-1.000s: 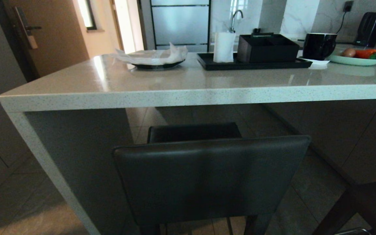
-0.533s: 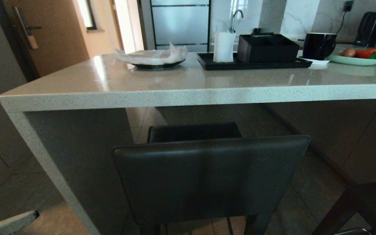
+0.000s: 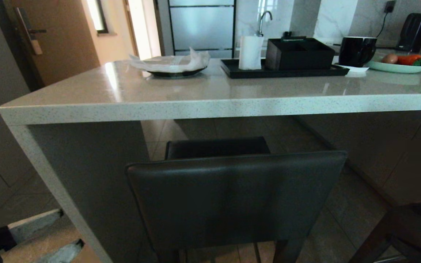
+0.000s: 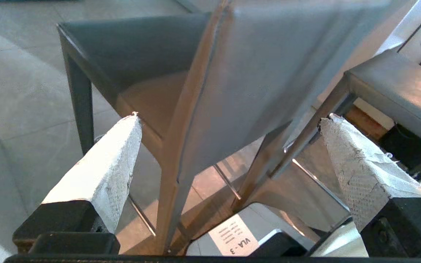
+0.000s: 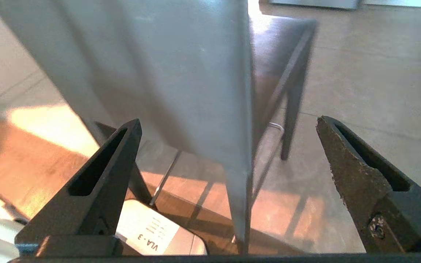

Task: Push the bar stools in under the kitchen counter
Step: Pull the gray chair out from under the dining table

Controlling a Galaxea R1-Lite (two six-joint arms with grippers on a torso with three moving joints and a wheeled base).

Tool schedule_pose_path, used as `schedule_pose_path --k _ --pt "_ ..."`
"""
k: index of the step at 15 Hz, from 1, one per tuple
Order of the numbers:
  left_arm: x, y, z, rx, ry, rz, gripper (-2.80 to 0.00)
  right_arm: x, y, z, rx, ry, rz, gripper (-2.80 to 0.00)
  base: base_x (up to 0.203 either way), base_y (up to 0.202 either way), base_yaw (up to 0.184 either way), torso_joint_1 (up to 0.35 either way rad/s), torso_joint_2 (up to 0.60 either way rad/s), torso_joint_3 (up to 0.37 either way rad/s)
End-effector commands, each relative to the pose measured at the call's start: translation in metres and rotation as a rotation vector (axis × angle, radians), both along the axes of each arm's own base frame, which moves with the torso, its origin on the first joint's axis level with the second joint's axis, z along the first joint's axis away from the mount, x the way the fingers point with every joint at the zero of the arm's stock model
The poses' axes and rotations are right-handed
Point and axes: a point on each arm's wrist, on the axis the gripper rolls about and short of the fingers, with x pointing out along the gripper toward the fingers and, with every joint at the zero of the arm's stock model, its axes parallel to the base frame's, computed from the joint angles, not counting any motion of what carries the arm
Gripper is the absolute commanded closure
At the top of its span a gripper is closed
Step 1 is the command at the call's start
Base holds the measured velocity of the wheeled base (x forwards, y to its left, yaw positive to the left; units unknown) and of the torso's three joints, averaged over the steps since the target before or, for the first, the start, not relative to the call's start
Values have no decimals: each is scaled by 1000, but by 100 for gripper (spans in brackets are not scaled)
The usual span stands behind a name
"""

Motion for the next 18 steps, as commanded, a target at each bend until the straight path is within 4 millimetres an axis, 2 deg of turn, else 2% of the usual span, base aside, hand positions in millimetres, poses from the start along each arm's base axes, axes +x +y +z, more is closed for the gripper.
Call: schedule_pose_path --k 1,4,8,13,18 --pt "17 -4 -10 13 80 -32 -280 24 5 -2 -22 64 38 -280 0 0 0 0 0 0" --pt "30 -6 -25 20 93 -53 -280 54 11 6 -44 67 100 -280 0 0 0 0 0 0" --pt "54 -9 -33 21 101 -54 -280 90 8 1 -64 71 131 -280 0 0 0 0 0 0" --pt "76 -13 -36 20 87 -62 -280 102 9 -10 -91 80 225 -280 0 0 0 0 0 0" --pt "93 -18 -39 9 55 -148 -280 117 11 -19 -79 102 284 -280 0 0 0 0 0 0"
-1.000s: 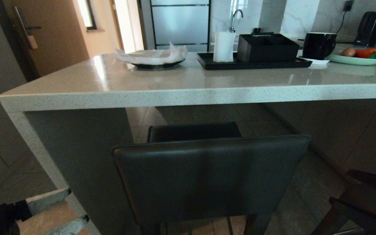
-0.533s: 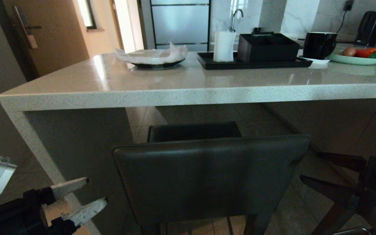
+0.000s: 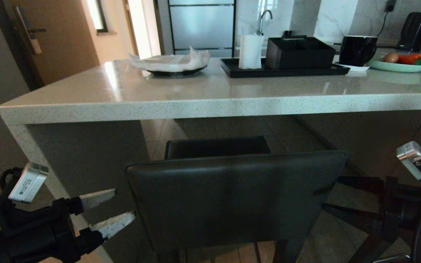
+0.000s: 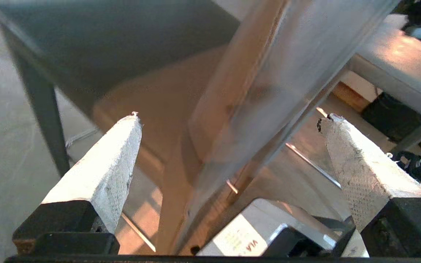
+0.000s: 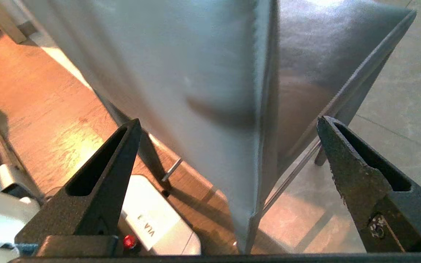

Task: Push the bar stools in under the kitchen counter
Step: Pull the gray chair out from under the dining table

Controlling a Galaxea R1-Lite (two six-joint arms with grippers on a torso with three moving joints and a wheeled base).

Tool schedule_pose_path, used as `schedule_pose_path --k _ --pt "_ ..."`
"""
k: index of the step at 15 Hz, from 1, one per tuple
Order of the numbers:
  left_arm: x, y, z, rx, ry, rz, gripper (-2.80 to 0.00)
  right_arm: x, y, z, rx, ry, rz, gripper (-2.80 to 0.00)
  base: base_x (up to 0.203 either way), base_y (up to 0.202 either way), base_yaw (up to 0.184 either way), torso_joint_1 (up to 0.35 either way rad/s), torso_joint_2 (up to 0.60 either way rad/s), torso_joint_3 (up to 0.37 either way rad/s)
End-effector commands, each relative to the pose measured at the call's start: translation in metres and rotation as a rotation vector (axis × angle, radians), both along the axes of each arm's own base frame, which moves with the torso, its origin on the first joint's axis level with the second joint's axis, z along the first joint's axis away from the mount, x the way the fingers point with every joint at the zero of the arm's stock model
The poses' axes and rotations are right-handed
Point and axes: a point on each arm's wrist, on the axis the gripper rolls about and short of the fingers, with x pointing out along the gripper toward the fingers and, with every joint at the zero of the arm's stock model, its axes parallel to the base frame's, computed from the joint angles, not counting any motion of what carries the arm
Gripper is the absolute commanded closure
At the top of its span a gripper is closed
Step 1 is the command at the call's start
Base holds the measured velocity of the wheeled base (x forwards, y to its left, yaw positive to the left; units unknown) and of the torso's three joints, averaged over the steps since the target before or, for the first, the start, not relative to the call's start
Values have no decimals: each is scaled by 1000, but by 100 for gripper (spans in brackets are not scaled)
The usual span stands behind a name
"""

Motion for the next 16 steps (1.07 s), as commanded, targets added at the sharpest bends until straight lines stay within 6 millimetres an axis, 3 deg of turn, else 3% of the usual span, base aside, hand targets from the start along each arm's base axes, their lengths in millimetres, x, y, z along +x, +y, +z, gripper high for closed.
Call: schedule_pose_path --k 1,5,8,16 --pt "12 -3 -8 1 24 -22 -280 11 1 -7 -1 15 6 -280 0 0 0 0 0 0" --pt "38 -9 -22 -12 -12 -72 -280 40 5 -16 9 -27 37 -280 0 0 0 0 0 0" --pt "51 -12 -32 -19 -35 -83 -280 52 10 -25 5 -17 72 -280 0 0 0 0 0 0" --pt "56 -13 -31 -18 -49 -76 -280 72 29 -37 21 -83 138 -280 0 0 0 0 0 0"
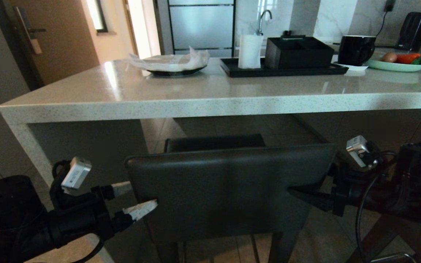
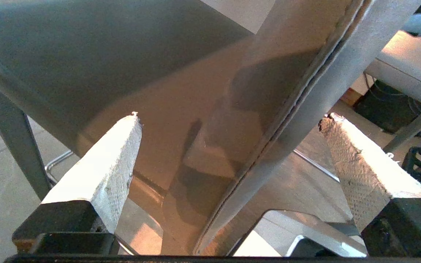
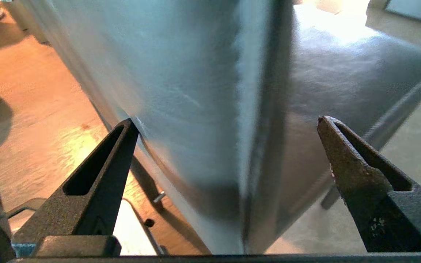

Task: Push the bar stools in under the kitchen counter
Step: Pull the gray chair out from under the dining table

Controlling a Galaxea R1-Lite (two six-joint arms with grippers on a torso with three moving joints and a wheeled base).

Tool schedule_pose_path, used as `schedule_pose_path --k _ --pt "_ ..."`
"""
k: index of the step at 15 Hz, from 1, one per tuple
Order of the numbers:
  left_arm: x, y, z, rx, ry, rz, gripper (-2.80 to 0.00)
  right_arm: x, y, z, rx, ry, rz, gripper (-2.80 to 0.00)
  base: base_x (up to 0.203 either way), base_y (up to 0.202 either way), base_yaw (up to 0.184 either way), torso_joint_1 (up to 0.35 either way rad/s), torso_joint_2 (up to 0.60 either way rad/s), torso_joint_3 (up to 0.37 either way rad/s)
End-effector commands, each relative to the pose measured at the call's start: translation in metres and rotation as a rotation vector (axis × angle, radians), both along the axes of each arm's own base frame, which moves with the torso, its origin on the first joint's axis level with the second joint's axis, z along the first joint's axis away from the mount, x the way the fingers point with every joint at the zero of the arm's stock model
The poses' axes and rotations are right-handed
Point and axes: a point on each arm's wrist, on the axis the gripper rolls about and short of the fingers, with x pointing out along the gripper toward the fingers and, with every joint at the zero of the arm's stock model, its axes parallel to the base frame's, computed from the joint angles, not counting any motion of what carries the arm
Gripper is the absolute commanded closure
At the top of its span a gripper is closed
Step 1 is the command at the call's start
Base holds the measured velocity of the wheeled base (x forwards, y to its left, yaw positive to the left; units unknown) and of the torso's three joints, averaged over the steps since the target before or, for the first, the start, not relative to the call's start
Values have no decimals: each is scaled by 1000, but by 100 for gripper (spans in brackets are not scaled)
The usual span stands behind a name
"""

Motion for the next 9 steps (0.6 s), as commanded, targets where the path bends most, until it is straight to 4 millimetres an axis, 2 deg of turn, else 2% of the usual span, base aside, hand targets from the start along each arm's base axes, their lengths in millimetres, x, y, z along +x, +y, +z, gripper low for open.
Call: schedule_pose_path --k 1,3,7,9 --pt "1 -1 2 -3 -16 -6 -280 3 3 -5 -2 14 12 -280 0 0 0 0 0 0" --pt "2 0 2 -3 -15 -3 -280 2 0 -5 -2 15 1 -280 0 0 0 0 0 0" --pt "4 0 3 -4 -21 3 -280 2 -22 -3 15 13 -24 -280 0 0 0 0 0 0" --pt "5 -1 3 -4 -22 -3 -280 2 -23 -3 28 12 24 -280 0 0 0 0 0 0"
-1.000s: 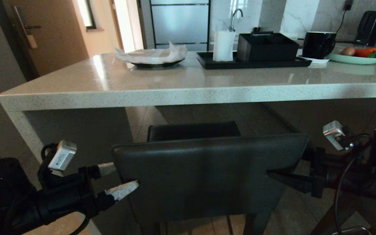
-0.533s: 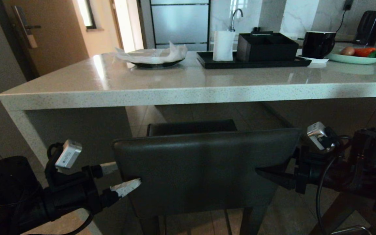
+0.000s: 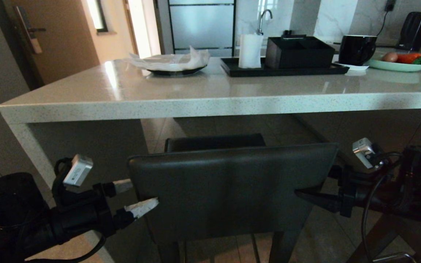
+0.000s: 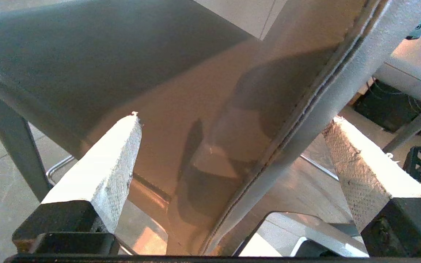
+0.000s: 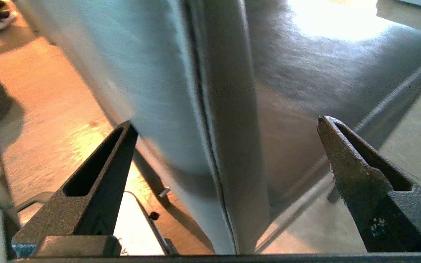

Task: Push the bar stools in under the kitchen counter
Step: Pull the gray chair out from under the dining table

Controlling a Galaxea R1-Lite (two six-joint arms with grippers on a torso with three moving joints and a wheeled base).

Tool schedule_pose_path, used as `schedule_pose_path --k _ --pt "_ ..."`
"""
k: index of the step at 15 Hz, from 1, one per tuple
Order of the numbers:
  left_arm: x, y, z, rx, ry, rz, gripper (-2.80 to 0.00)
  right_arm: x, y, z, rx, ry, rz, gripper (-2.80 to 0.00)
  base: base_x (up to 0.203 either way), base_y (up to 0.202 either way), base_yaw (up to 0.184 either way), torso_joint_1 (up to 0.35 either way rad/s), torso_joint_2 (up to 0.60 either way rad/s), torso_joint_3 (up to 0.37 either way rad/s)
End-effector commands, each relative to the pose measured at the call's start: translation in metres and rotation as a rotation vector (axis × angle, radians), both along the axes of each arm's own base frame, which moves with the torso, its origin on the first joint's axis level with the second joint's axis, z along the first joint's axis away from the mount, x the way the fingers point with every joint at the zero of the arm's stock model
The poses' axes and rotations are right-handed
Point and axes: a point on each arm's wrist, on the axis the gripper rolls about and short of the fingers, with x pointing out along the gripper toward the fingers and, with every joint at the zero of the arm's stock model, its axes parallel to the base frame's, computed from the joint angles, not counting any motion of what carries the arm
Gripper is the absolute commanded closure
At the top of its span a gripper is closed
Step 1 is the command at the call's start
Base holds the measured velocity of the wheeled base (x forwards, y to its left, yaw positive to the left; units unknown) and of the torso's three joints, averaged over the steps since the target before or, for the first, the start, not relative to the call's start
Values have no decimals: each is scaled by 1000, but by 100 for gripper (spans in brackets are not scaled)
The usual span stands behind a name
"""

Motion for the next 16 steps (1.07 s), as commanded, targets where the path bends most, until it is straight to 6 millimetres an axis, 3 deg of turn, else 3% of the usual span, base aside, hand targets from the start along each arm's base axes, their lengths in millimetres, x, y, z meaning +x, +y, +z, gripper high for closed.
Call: schedule_pose_path --k 1,5,12,16 --pt "-1 -1 2 -3 -12 -10 -280 -4 1 4 17 -17 64 -280 0 0 0 0 0 0" --pt "-2 -2 3 0 -19 -13 -280 -9 13 7 27 -25 145 -280 0 0 0 0 0 0" --pt "-5 -15 2 10 -33 -70 -280 -15 16 7 29 -19 162 -280 0 0 0 0 0 0" --pt "-7 -19 5 10 -48 -86 -280 -15 16 6 27 -18 153 -280 -142 0 -1 3 2 4"
